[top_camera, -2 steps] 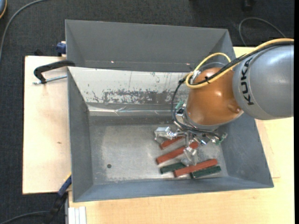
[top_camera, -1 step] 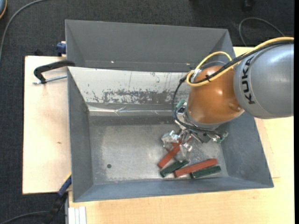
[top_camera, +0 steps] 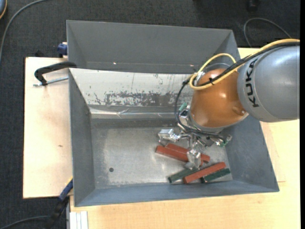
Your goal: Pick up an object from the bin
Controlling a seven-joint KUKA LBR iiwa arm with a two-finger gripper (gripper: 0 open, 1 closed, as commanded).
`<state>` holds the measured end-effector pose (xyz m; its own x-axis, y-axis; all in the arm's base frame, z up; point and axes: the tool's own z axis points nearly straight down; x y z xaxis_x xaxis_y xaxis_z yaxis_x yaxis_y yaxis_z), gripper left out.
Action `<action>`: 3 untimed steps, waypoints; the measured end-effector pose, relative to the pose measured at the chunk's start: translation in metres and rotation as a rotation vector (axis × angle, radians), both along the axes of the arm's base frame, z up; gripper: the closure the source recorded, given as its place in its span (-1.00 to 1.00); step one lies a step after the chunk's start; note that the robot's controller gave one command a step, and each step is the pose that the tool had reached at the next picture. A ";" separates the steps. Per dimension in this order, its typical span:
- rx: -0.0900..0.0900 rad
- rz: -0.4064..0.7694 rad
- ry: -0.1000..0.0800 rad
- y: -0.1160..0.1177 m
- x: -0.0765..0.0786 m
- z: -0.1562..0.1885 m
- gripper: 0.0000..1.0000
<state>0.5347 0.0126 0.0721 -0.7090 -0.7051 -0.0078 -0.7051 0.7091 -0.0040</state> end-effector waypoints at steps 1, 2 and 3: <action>0.001 0.001 0.004 0.001 -0.001 0.001 1.00; -0.001 -0.013 -0.001 -0.008 0.026 0.136 1.00; 0.000 -0.012 0.003 -0.008 0.025 0.135 -1.00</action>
Offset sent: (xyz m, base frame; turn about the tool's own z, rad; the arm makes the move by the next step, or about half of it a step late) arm 0.0000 0.0000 0.0000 0.0000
